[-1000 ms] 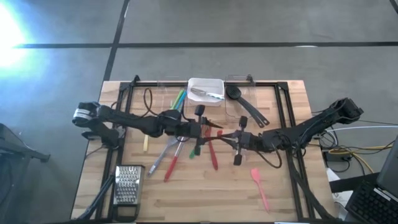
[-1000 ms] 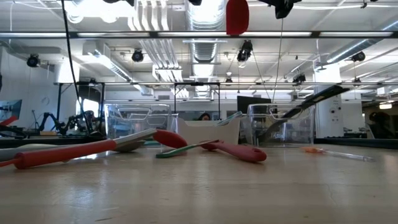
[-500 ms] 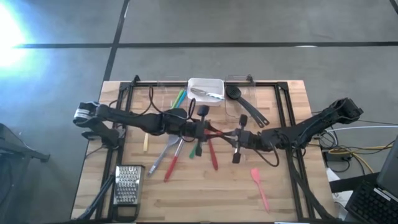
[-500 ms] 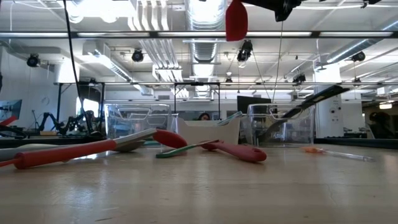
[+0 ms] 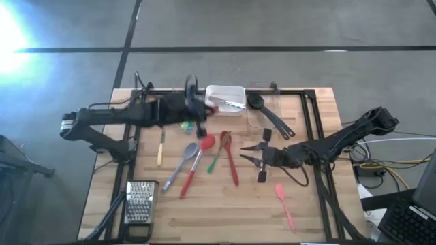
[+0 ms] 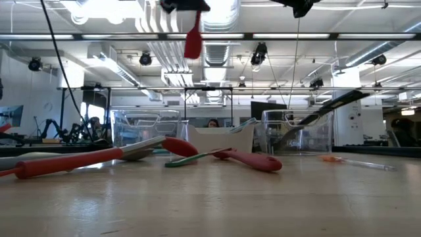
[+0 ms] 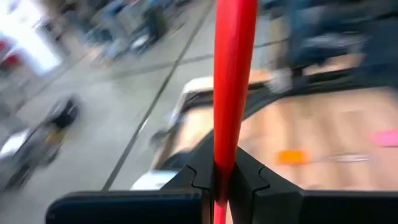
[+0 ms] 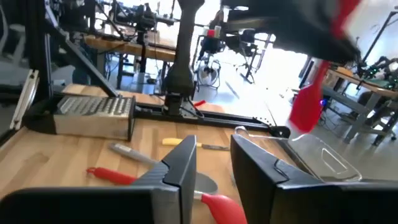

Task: Pick & Place Kitchen Items
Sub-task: Put the red spatula into the left transparent bin

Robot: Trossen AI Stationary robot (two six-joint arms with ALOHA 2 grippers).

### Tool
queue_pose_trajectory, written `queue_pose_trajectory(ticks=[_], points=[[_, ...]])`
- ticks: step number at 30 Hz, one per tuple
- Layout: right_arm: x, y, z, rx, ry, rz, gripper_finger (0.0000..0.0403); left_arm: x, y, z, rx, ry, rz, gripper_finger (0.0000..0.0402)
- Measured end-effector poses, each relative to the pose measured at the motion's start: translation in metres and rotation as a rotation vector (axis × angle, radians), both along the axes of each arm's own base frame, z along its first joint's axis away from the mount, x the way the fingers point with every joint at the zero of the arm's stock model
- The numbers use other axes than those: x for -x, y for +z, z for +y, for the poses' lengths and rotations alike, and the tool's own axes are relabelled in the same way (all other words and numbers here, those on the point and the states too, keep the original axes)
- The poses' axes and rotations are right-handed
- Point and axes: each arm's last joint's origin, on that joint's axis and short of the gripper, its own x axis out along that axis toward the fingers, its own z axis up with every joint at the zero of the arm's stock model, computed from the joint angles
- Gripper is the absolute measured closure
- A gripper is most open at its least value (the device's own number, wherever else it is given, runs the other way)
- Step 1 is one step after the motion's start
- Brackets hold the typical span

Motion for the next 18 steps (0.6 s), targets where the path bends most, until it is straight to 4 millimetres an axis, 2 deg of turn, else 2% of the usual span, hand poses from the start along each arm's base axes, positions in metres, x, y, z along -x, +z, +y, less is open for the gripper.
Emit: queue_pose_trajectory(ticks=[4,8,14,18], points=[[-0.001,-0.001,-0.003,-0.040,-0.020,-0.003,0.0299,0.021,0.001,0.045,0.091,0.203,0.070,0.0381],[-0.002,-0.001,-0.006,-0.046,-0.031,-0.002,0.0303,0.038,-0.002,0.091,0.203,0.306,0.117,0.0381],[-0.003,-0.002,-0.011,-0.046,-0.050,0.004,0.0318,0.048,-0.027,0.144,0.435,0.292,0.186,0.0381],[-0.003,-0.003,-0.012,-0.042,-0.052,0.015,0.0325,0.045,-0.049,0.168,0.481,0.339,0.247,0.0381]])
